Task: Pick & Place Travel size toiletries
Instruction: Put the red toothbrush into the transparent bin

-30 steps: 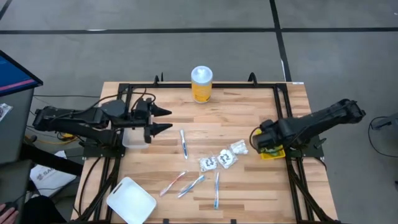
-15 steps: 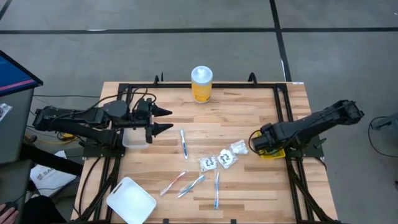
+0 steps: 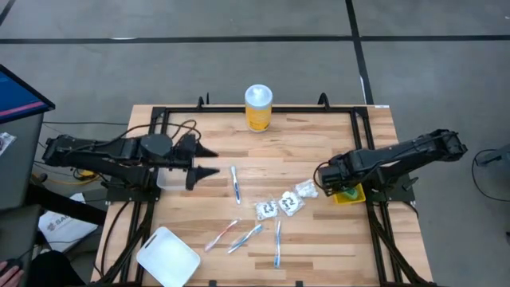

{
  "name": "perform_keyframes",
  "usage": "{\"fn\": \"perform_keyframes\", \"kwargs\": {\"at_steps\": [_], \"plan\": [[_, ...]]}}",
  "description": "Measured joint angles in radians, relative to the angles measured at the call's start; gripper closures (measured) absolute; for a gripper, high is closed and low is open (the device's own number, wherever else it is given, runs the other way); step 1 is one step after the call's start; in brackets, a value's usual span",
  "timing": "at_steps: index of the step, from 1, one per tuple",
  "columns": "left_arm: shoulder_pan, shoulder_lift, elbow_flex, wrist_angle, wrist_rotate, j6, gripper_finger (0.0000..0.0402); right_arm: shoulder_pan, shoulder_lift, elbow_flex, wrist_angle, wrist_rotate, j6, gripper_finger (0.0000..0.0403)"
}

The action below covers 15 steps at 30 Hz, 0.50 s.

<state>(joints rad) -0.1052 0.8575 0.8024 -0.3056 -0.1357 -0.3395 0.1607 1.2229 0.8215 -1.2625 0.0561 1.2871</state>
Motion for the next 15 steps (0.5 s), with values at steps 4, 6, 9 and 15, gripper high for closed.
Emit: {"fn": "perform_keyframes", "kwargs": {"at_steps": [4,6,9,15], "plan": [[-0.119,0.063,0.000,-0.033,0.007,-0.057,0.0117,0.002,0.000,0.089,0.000,0.038,-0.015,0.0195],[-0.185,0.122,0.000,-0.033,-0.016,-0.091,0.0117,0.002,0.000,0.129,0.002,0.064,-0.024,0.0205],[-0.272,0.239,0.000,-0.035,-0.086,-0.154,0.0117,0.002,0.000,0.167,0.023,0.096,-0.040,0.0217],[-0.369,0.505,0.000,-0.035,-0.146,-0.337,0.0117,0.002,0.000,0.189,0.038,0.129,-0.041,0.0225]]}}
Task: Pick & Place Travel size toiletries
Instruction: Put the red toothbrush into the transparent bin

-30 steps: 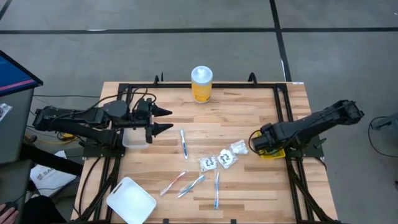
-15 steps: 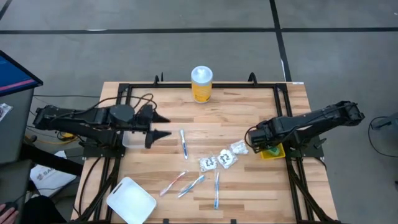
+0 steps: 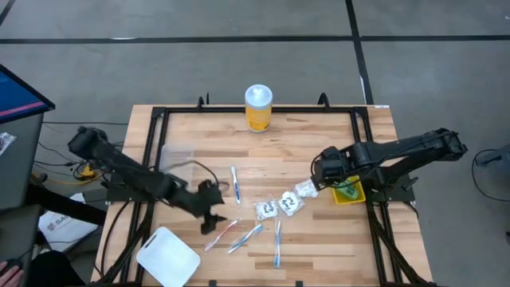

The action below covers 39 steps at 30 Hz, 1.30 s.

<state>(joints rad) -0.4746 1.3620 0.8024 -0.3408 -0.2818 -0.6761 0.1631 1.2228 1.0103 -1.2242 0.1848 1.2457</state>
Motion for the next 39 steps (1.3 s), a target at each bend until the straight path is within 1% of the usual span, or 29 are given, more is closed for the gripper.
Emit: {"fn": "perform_keyframes", "kwargs": {"at_steps": [3,6,12,16,24,28,33,37,39], "plan": [[-0.037,0.115,0.000,0.005,0.000,-0.075,0.0117,0.000,0.002,0.000,0.002,0.000,0.000,0.0222],[-0.067,0.199,0.000,0.008,0.000,-0.132,0.0117,0.000,0.008,0.000,0.007,0.000,-0.019,0.0220],[-0.117,0.288,0.000,0.049,-0.018,-0.199,0.0117,0.000,0.008,0.000,0.011,0.000,-0.038,0.0224],[-0.132,0.317,0.000,0.106,-0.019,-0.221,0.0117,0.000,0.008,0.000,0.010,0.000,-0.053,0.0227],[-0.120,0.301,0.001,0.103,-0.039,-0.227,0.0122,0.000,0.008,0.000,0.014,0.004,-0.099,0.0232],[-0.120,0.331,0.001,0.113,-0.041,-0.215,0.0142,0.000,0.008,0.000,0.014,0.016,-0.104,0.0235],[-0.124,0.393,0.026,0.097,-0.047,-0.141,0.0167,0.000,0.008,0.000,0.014,0.030,-0.108,0.0234],[-0.114,0.414,0.047,0.043,-0.056,-0.200,0.0187,0.000,0.008,0.000,0.014,0.030,-0.131,0.0237],[-0.105,0.405,0.045,0.026,-0.050,-0.223,0.0207,0.000,0.008,0.000,0.014,0.030,-0.134,0.0240]]}}
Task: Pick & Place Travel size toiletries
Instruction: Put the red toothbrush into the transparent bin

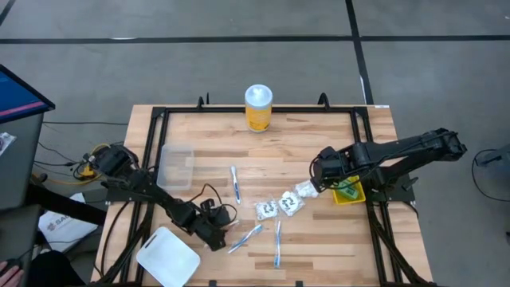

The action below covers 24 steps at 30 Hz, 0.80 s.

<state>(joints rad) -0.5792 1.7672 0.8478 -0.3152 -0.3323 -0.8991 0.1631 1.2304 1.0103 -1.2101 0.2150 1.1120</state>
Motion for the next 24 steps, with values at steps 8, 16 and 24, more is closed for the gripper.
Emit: {"fn": "perform_keyframes", "kwargs": {"at_steps": [8,16,24], "plan": [[0.061,-0.036,-0.004,-0.021,0.023,0.042,0.0372,0.000,0.000,0.000,0.000,0.000,-0.024,0.0252],[0.141,-0.191,-0.008,-0.047,-0.017,0.056,0.0391,0.000,0.000,0.000,0.011,0.000,-0.049,0.0269],[0.287,-0.546,-0.007,-0.440,-0.293,-0.129,0.0391,0.000,0.000,0.000,0.049,0.000,-0.049,0.0281]]}}
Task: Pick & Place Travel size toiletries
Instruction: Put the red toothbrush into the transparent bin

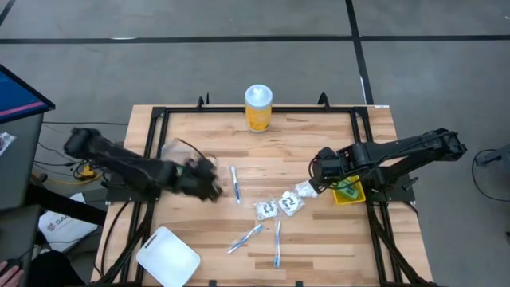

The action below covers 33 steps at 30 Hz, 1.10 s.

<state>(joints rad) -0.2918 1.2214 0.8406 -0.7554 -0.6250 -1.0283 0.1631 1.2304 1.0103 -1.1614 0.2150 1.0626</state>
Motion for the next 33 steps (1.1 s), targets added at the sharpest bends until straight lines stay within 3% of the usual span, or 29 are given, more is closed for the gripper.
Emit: {"fn": "perform_keyframes", "kwargs": {"at_steps": [4,7,11,17,24,28,33], "plan": [[0.095,-0.159,-0.005,-0.218,-0.102,-0.113,0.0391,0.000,0.000,0.000,0.003,0.000,0.000,0.0281],[0.164,-0.235,-0.035,-0.262,-0.127,-0.137,0.0391,0.000,0.000,0.000,0.008,0.000,0.000,0.0280],[0.241,-0.296,-0.129,-0.265,-0.126,-0.179,0.0392,0.000,0.000,0.000,0.019,0.000,0.000,0.0282],[0.302,-0.353,-0.277,-0.267,-0.087,-0.404,0.0387,0.000,0.000,0.000,0.019,0.000,0.000,0.0280],[0.305,-0.354,-0.332,-0.258,-0.022,-0.439,0.0379,0.000,0.000,0.000,0.019,0.000,-0.012,0.0282],[0.305,-0.354,-0.332,-0.259,-0.023,-0.439,0.0346,0.000,0.000,0.000,0.023,0.001,-0.007,0.0276],[0.305,-0.355,-0.332,-0.258,-0.015,-0.437,0.0269,0.000,0.000,0.000,0.027,0.004,-0.008,0.0258]]}}
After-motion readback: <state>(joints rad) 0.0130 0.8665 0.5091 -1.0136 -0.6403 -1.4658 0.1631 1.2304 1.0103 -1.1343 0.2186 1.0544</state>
